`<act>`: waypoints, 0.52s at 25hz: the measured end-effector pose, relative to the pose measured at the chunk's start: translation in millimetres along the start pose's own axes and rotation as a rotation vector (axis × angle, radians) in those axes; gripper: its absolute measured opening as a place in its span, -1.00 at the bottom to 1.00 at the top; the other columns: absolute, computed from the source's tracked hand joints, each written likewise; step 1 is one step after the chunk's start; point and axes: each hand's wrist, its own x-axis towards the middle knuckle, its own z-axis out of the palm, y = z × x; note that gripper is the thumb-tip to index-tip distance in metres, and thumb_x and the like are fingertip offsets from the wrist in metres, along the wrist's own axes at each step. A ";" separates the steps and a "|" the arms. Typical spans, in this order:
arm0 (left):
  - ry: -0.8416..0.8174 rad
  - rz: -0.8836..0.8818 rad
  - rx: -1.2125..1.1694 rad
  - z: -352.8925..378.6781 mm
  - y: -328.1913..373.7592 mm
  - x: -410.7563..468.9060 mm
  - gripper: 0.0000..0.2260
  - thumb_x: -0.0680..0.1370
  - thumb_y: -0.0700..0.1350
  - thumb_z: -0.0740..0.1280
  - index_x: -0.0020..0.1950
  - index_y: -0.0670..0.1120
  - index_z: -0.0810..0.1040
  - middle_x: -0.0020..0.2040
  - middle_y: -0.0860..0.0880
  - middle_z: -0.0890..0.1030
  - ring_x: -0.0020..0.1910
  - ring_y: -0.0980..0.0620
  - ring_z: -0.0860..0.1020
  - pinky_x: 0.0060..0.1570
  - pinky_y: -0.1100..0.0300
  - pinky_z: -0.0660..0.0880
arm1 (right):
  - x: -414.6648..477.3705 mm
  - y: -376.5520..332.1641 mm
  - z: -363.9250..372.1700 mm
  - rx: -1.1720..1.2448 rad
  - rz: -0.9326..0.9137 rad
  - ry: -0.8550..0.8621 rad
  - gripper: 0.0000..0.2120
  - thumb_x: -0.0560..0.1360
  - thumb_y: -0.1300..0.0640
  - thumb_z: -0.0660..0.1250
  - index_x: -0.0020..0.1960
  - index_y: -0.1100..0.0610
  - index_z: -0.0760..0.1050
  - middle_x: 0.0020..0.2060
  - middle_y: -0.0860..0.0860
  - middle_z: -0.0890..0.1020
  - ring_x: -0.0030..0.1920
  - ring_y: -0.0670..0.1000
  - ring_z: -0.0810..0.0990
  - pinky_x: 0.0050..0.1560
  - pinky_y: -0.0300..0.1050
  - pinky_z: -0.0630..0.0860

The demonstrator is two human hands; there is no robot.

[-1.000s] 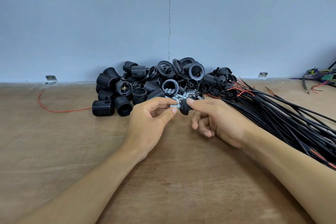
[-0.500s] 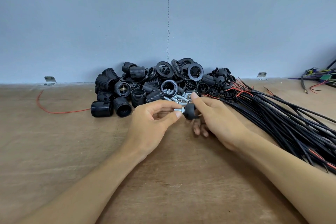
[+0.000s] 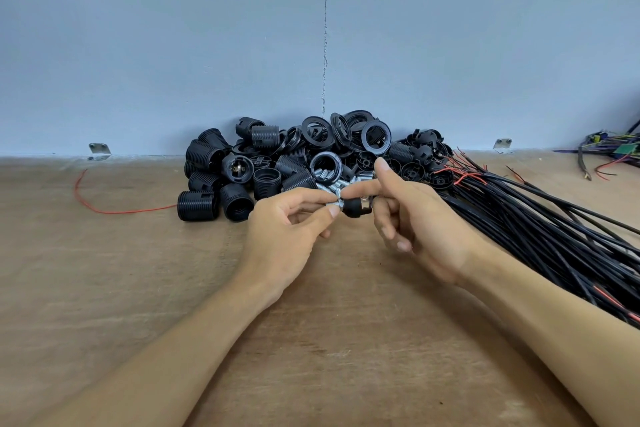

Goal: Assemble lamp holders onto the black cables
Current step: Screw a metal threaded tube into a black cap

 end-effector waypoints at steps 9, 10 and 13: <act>0.000 0.022 -0.026 1.5 2.3 -1.8 -0.89 0.54 -0.19 0.49 -0.02 0.02 0.73 -0.13 0.05 0.75 -0.36 0.09 0.64 -0.29 0.38 0.50 | -2.4 2.0 -1.7 -0.197 0.075 -0.025 0.10 0.45 -0.54 0.09 0.10 0.62 0.40 -0.52 0.15 0.19 -0.56 0.00 0.15 -0.47 -0.17 0.16; 0.007 0.024 -0.022 1.8 2.4 -1.6 -0.89 0.54 -0.19 0.49 -0.02 0.02 0.73 -0.14 0.05 0.75 -0.36 0.10 0.63 -0.29 0.38 0.50 | -2.3 3.1 -2.4 -0.205 0.076 -0.033 0.13 0.43 -0.56 0.09 0.10 0.64 0.37 -0.51 0.16 0.19 -0.56 0.01 0.16 -0.47 -0.17 0.16; 0.047 0.018 -0.026 1.7 1.4 -1.1 -0.90 0.54 -0.19 0.49 -0.04 0.01 0.73 -0.17 0.03 0.75 -0.39 0.11 0.62 -0.32 0.38 0.49 | -2.0 3.3 -3.6 -0.193 0.068 -0.067 -0.10 0.48 -0.50 0.08 0.01 0.36 0.63 -0.54 0.14 0.22 -0.56 -0.01 0.17 -0.48 -0.20 0.19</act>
